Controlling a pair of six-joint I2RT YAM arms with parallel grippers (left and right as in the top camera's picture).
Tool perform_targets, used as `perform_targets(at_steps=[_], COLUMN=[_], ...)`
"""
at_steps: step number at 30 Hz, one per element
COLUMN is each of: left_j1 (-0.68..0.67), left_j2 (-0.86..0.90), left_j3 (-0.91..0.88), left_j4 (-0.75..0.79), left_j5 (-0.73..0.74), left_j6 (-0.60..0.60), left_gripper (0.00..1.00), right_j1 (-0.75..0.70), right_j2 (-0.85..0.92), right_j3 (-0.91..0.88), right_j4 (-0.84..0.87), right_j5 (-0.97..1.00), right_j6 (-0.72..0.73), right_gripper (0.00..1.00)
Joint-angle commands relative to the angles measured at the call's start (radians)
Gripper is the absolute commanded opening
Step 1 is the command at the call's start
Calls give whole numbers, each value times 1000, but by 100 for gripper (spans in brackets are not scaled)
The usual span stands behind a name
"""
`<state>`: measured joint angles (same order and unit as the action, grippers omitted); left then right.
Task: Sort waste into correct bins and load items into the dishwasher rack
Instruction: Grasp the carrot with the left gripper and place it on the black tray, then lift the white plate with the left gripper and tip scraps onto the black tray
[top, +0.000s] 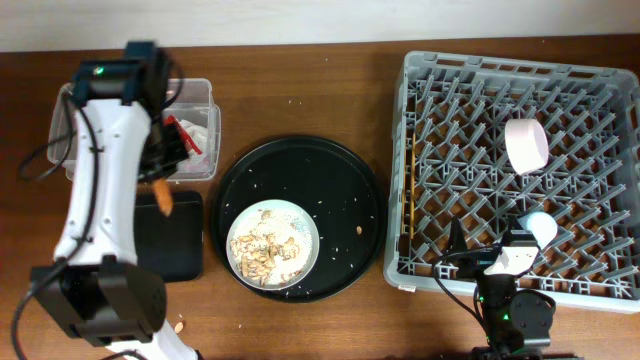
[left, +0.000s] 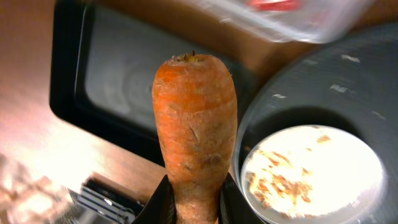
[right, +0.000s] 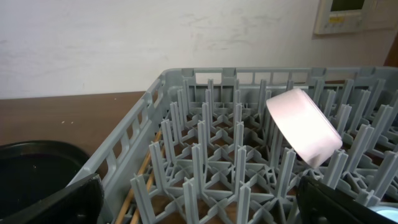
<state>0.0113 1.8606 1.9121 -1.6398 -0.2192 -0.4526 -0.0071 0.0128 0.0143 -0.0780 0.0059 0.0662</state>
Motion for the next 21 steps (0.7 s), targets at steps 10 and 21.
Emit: perform_targets(at_steps=[10, 21], left_j1=[378, -542], left_j2=[-155, -242], left_j3=[-745, -677], left_j4=[541, 683], left_j5=[222, 229], left_j6=[-273, 158], left_gripper=[97, 66], right_j1=[-6, -6], right_j2=[-6, -6], right_j3=[-9, -9], right_j4=[0, 0], right_j5=[-2, -2], right_j6=[-7, -7], right_gripper=[98, 98])
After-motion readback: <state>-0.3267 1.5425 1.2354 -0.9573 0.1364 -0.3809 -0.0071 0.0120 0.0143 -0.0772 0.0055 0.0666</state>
